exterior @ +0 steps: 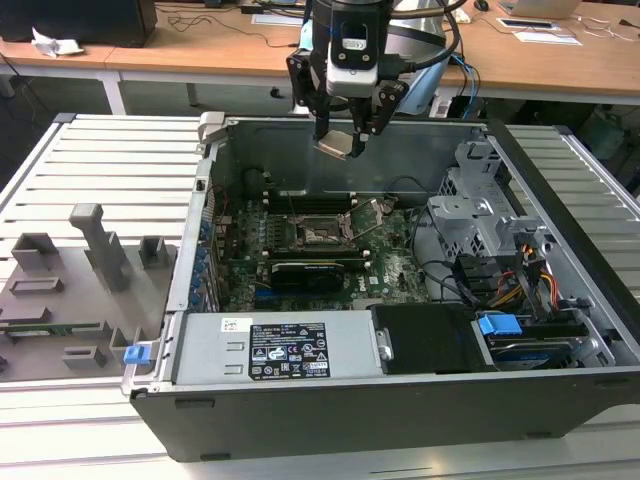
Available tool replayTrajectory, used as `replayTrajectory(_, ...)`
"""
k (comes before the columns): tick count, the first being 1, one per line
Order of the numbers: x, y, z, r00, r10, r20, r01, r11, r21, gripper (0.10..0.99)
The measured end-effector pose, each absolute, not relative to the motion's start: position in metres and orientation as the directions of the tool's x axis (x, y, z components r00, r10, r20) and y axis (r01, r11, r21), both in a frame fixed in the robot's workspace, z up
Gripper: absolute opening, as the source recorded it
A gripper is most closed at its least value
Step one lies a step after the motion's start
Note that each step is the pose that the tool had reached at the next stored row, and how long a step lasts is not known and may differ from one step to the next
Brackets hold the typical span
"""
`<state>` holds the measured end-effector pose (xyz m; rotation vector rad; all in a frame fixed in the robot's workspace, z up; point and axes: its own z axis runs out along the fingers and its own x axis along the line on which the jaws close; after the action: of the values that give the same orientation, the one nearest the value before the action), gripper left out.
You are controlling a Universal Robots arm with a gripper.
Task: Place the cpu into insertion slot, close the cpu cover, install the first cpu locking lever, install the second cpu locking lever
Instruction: 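Place the cpu into insertion slot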
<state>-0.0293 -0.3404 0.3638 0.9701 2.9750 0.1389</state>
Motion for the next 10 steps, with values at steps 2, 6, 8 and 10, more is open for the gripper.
replayTrajectory(2, -0.0293, -0.3404, 0.3638, -0.802, 0.597, 0.019, 0.596, 0.798, 0.087, 0.541)
replayTrajectory(6, -0.0293, -0.3404, 0.3638, -0.789, 0.615, 0.019, 0.614, 0.785, 0.087, 0.541)
replayTrajectory(8, -0.0293, -0.3404, 0.3638, -0.782, 0.622, 0.019, 0.621, 0.779, 0.087, 0.541)
replayTrajectory(10, -0.0293, -0.3404, 0.3638, -0.775, 0.631, 0.019, 0.630, 0.771, 0.087, 0.541)
